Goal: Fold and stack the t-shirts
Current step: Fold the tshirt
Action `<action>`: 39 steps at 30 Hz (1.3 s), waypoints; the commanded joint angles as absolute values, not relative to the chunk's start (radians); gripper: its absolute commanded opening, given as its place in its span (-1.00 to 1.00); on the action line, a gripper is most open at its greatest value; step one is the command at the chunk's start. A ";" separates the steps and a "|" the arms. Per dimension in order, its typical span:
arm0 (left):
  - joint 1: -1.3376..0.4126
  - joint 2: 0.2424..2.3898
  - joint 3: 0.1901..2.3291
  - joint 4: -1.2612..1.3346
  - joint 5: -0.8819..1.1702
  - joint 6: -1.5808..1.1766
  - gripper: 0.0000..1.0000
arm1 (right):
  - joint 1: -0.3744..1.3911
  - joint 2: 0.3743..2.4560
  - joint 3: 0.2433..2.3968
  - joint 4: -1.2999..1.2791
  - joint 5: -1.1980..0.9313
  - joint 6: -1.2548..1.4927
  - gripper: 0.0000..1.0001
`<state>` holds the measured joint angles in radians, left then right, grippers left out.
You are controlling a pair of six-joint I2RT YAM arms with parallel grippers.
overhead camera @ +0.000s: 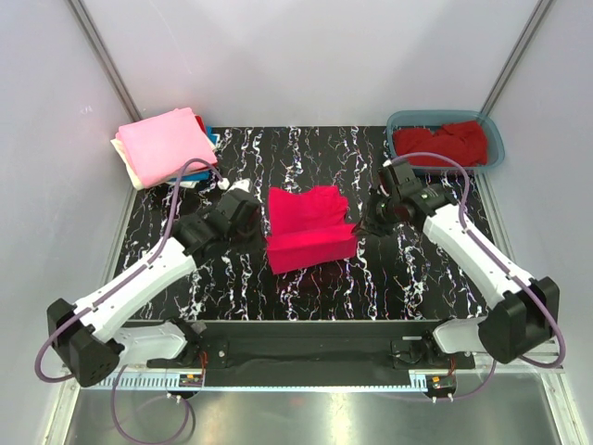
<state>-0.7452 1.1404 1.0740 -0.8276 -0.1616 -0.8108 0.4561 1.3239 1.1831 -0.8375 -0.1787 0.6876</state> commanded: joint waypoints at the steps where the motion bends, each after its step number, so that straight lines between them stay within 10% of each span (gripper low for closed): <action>1: -0.698 1.179 1.132 -0.805 -0.104 -0.727 -1.00 | 0.416 1.365 1.270 -0.853 -0.163 0.629 -1.00; 12: -0.522 1.390 1.311 -0.782 -0.006 -0.577 -1.00 | 0.335 1.642 1.501 -0.830 -0.209 0.595 -1.00; 19: -0.355 1.881 1.685 -0.761 0.112 -0.453 -1.00 | 0.273 2.150 2.112 -0.894 -0.256 0.586 -0.99; 20: -0.324 1.952 1.759 -0.788 0.115 -0.449 -0.96 | 0.267 2.227 2.206 -0.913 -0.279 0.574 -0.78; 21: -0.308 2.026 1.826 -0.811 0.138 -0.445 -0.72 | 0.264 2.375 2.305 -0.939 -0.282 0.568 0.01; 23: -0.269 2.222 2.008 -0.868 0.150 -0.446 -0.37 | 0.250 2.577 2.579 -1.001 -0.347 0.554 0.84; 25: -0.246 2.334 2.077 -0.887 0.210 -0.459 0.04 | 0.239 2.663 2.760 -1.075 -0.403 0.561 0.99; 39: -0.230 1.924 1.505 -0.548 0.215 -0.541 0.46 | 0.242 1.892 1.650 -0.598 -0.325 0.572 0.99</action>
<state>-0.2287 1.9831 1.5963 -0.6594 0.1818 -0.5091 0.2344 2.0796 1.7679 -0.6937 -0.3668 0.5732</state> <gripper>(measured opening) 0.717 0.993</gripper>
